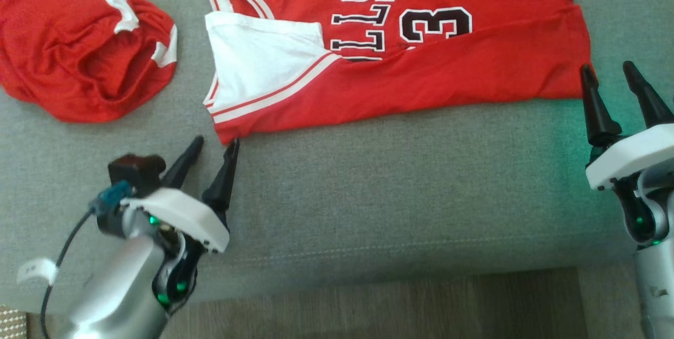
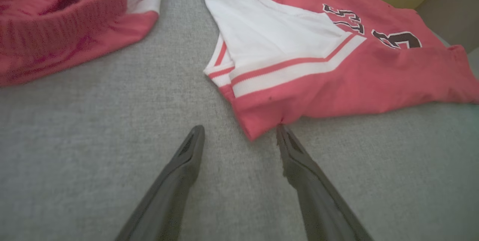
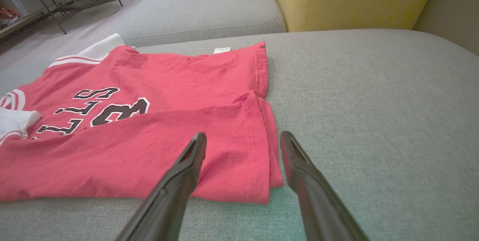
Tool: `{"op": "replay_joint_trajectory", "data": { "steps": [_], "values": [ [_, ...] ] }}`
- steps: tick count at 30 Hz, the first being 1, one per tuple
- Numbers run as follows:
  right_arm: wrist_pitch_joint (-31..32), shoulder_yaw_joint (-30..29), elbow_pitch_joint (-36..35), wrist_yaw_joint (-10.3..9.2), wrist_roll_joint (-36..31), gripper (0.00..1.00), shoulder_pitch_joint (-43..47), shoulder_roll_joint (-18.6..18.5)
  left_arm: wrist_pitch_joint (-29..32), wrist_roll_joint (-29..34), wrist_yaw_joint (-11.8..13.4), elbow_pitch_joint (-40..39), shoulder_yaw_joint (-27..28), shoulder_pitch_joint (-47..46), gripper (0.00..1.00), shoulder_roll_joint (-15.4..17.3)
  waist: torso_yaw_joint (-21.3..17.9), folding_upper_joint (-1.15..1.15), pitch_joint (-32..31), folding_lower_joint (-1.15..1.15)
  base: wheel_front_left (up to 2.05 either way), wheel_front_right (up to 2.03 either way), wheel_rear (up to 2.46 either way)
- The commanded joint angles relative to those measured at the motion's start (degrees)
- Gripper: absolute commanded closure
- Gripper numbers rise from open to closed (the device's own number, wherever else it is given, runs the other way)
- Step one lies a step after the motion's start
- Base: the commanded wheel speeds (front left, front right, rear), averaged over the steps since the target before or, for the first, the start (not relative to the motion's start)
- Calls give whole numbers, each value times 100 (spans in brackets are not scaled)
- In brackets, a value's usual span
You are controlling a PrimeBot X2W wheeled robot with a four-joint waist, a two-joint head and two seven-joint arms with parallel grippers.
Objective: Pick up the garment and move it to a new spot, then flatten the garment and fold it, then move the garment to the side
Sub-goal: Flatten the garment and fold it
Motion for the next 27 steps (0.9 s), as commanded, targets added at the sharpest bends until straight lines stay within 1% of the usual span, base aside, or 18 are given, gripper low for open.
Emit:
{"op": "replay_joint_trajectory", "data": {
  "steps": [1, 4, 5, 6, 7, 8, 10, 15, 18, 21, 27],
  "values": [
    [44, 46, -240, -1, -58, 0, 11, -9, 5, 96, 28, -9, 151, -327, 0, 95, -36, 0, 55, 0, 0, 0, 0],
    [77, 23, -272, -1, -81, 0, 11, 16, -19, 146, -4, 221, 120, -483, 0, 34, -60, 0, 122, 0, 0, 0, 0],
    [93, 20, -276, -1, -89, 0, 15, 19, -24, 141, -29, 293, 113, -518, 25, 12, -67, 0, 140, 0, 0, 0, 0],
    [110, 16, -281, -1, -96, 0, 18, 21, -13, 139, -61, 368, 92, -547, 55, -5, -73, 0, 158, 0, 0, 0, 0],
    [130, 10, -286, -1, -97, 0, 23, 25, -11, 162, -91, 433, 58, -579, 76, -12, -77, 0, 171, 0, 0, 0, 0],
    [154, -5, -289, -1, -102, 0, 29, 26, -8, 162, -124, 492, 37, -601, 100, -26, -78, 0, 181, 0, 0, 0, 0],
    [196, -45, -281, -1, -103, 0, 32, 30, 7, 168, -195, 583, -16, -621, 100, -37, -81, 0, 189, 0, 0, 0, 0],
    [218, -134, -85, -1, -17, 0, -90, 67, -41, 131, -272, 664, -6, -593, 100, -24, -65, 0, 128, 0, 0, 0, 0],
    [334, -207, 252, -1, -16, 0, -220, 40, -67, 129, -301, 688, -7, -559, 100, -1, -38, 0, 74, 0, 0, 0, 0],
    [500, -137, 647, -1, 89, 0, -387, 25, -84, 129, -307, 691, -5, -560, 100, 1, -11, 0, 51, 0, 0, 0, 0],
    [394, 141, 1413, -1, 296, 0, -837, -36, -84, 157, -330, 671, -49, -623, 100, 15, 28, 0, 105, 0, 0, 0, 0]
  ]
}}
